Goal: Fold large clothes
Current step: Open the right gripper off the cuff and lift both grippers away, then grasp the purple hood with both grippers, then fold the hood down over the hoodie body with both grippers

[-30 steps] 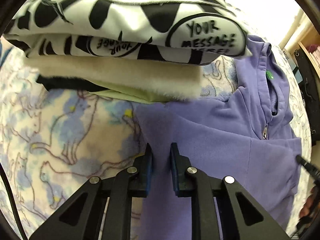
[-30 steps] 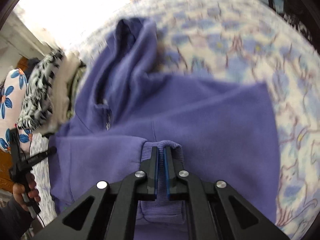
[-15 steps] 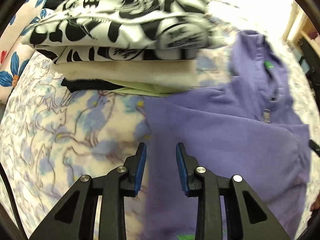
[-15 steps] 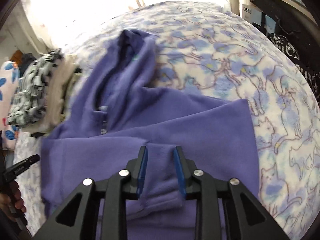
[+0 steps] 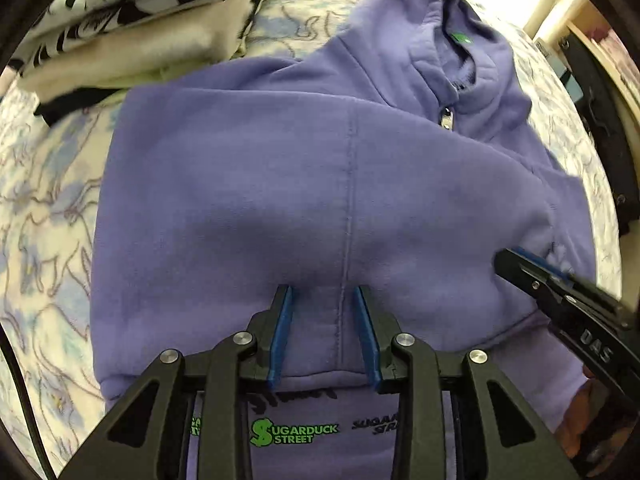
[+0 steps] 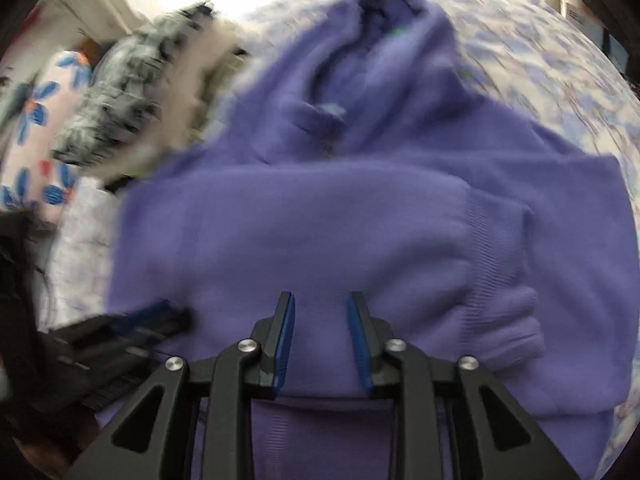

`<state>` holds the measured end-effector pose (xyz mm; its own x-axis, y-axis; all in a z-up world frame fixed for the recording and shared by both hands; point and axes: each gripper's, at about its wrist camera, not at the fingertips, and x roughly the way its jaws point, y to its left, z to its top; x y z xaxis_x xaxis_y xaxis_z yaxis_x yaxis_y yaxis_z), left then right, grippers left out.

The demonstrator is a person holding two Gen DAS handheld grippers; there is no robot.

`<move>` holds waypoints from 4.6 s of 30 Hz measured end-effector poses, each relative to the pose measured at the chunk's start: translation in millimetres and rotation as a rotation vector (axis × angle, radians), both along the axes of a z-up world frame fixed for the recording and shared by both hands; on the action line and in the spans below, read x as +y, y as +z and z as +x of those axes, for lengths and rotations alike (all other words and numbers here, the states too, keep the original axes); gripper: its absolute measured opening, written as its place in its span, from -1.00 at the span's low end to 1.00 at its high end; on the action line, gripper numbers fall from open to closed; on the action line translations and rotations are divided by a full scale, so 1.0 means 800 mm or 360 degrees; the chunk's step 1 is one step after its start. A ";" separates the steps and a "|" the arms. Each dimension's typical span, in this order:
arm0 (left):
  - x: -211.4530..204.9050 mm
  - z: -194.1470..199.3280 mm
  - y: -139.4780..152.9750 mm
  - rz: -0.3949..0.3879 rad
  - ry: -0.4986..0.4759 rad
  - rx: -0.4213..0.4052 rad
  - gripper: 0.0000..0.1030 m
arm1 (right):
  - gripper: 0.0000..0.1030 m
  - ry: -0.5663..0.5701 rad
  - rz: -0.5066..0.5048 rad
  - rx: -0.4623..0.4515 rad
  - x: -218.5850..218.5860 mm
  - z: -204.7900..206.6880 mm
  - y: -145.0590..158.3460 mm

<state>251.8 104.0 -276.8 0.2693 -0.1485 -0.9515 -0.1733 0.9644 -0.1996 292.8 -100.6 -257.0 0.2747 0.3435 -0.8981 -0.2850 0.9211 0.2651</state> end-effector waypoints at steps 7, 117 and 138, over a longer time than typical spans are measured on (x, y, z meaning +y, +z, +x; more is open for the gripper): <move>0.011 -0.005 0.000 -0.0024 -0.0041 0.0016 -0.34 | -0.91 -0.0111 -0.0024 -0.0038 -0.065 -0.005 0.017; -0.044 0.439 -0.004 0.0289 -0.0375 0.0004 -0.95 | -0.89 -0.0174 -0.0072 -0.0056 -0.028 0.347 0.041; 0.029 0.145 0.126 -0.0016 -0.0310 -0.0400 -0.95 | -0.87 0.0153 -0.0130 -0.0613 -0.088 0.064 0.142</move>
